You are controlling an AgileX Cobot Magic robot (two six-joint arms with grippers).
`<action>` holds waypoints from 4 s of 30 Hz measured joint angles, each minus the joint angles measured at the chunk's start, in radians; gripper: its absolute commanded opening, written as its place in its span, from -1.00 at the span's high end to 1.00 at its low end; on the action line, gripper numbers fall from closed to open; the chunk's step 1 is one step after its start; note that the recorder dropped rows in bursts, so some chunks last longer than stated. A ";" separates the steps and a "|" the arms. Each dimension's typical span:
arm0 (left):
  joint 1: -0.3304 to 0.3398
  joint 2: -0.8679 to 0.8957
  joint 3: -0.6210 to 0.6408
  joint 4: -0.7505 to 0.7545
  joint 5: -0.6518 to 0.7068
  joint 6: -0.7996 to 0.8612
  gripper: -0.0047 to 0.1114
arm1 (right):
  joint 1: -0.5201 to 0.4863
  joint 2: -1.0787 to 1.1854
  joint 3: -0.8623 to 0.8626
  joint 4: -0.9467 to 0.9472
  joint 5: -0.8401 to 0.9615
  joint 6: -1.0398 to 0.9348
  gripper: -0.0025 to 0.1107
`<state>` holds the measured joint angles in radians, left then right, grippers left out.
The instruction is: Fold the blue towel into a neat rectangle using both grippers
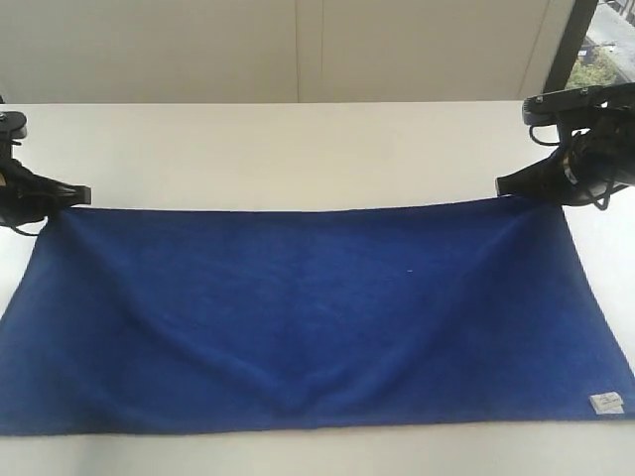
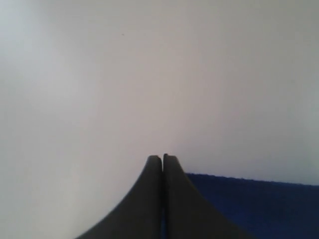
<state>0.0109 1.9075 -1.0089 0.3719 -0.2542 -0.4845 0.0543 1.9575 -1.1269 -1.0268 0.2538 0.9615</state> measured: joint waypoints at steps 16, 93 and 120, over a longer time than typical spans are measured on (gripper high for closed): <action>0.013 0.058 0.000 0.000 -0.068 -0.008 0.92 | -0.014 0.110 -0.021 -0.002 -0.086 0.004 0.94; -0.115 -0.129 -0.006 0.024 0.371 -0.012 0.92 | -0.037 0.182 -0.237 0.891 0.118 -0.939 0.96; -0.115 -0.345 0.131 -0.378 0.937 0.396 0.92 | -0.037 -0.334 0.178 1.027 0.496 -0.917 0.96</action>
<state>-0.1046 1.5630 -0.8779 -0.0066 0.6828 -0.0888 0.0172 1.6232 -0.9490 0.0000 0.7501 0.0444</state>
